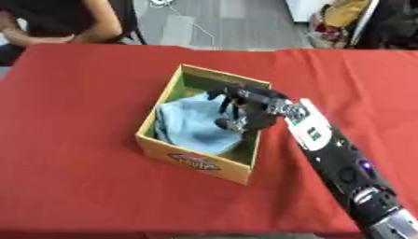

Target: Pick up objects on the table and place them in the box.

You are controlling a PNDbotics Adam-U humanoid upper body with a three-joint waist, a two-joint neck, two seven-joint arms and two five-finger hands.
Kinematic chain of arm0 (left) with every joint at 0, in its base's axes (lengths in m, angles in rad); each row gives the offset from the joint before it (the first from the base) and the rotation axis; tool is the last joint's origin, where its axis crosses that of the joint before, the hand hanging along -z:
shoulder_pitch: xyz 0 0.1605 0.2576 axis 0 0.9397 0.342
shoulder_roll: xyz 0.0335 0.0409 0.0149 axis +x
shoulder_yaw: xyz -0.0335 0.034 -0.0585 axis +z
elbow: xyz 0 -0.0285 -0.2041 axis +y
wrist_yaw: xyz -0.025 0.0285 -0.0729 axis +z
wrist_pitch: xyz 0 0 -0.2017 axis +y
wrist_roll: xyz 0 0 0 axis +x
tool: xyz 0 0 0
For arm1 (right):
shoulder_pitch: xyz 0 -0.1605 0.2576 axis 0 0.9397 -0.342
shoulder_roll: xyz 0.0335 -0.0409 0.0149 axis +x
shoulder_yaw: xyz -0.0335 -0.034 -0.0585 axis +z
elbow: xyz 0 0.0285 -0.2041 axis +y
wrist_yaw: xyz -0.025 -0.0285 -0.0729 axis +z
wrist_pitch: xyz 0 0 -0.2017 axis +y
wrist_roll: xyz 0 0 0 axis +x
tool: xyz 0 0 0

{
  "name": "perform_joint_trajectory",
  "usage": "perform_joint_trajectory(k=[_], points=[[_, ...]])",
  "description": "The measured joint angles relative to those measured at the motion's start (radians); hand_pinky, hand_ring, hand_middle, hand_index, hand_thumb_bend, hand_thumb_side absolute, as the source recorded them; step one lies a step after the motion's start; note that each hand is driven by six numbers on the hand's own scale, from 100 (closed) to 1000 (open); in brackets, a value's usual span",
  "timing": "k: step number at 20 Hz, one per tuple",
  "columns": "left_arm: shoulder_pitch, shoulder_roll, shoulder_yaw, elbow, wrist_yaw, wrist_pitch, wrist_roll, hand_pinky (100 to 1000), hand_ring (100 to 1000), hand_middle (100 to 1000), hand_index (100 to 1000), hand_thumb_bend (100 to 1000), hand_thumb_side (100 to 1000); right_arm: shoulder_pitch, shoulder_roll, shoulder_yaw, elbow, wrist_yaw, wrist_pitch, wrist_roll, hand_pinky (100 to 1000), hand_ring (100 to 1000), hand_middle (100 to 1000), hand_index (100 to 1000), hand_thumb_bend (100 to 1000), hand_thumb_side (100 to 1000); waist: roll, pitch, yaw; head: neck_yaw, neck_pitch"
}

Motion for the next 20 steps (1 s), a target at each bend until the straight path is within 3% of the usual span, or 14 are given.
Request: perform_joint_trajectory(k=[5, 10, 14, 17, 18, 19, 20], points=[[0.0, 0.0, 0.0, 0.0, 0.0, 0.0, 0.0, 280, 311, 493, 648, 100, 719, 0.002, 0.008, -0.013, 0.009, 0.041, -0.024, -0.024, 462, 680, 856, 977, 310, 552, 0.0, -0.001, -0.004, 0.0, 0.0], [0.001, 0.0, 0.0, 0.0, 0.0, 0.0, 0.0, 280, 311, 493, 648, 100, 720, 0.002, -0.006, -0.024, -0.023, -0.008, -0.026, -0.026, 468, 681, 854, 970, 294, 560, 0.0, -0.001, -0.005, 0.001, 0.0], [0.002, 0.0, 0.0, 0.0, -0.001, 0.0, 0.0, 280, 311, 493, 647, 100, 718, -0.022, -0.063, -0.027, -0.128, -0.099, -0.03, -0.03, 486, 688, 851, 957, 274, 568, -0.001, -0.002, -0.007, 0.003, 0.0], [0.003, 0.0, 0.0, 0.0, -0.003, 0.0, 0.0, 280, 311, 493, 647, 100, 718, -0.046, -0.125, -0.043, -0.251, -0.186, -0.037, -0.037, 511, 696, 837, 929, 156, 607, -0.005, -0.007, -0.011, 0.012, 0.0], [0.004, 0.0, 0.0, 0.0, -0.003, 0.001, 0.0, 280, 311, 493, 647, 100, 718, -0.051, -0.148, -0.053, -0.298, -0.215, -0.043, -0.043, 511, 696, 837, 929, 156, 607, -0.005, -0.009, -0.012, 0.017, 0.0], [0.006, 0.001, 0.0, 0.0, -0.004, 0.001, 0.001, 280, 311, 493, 647, 100, 718, -0.056, -0.17, -0.068, -0.348, -0.243, -0.051, -0.051, 494, 680, 826, 909, 100, 777, -0.005, -0.009, -0.015, 0.021, 0.0], [0.009, 0.001, 0.001, 0.0, -0.004, 0.001, 0.001, 280, 311, 493, 647, 100, 718, -0.06, -0.192, -0.086, -0.397, -0.272, -0.062, -0.062, 491, 677, 820, 905, 100, 642, -0.006, -0.009, -0.019, 0.026, 0.0]])
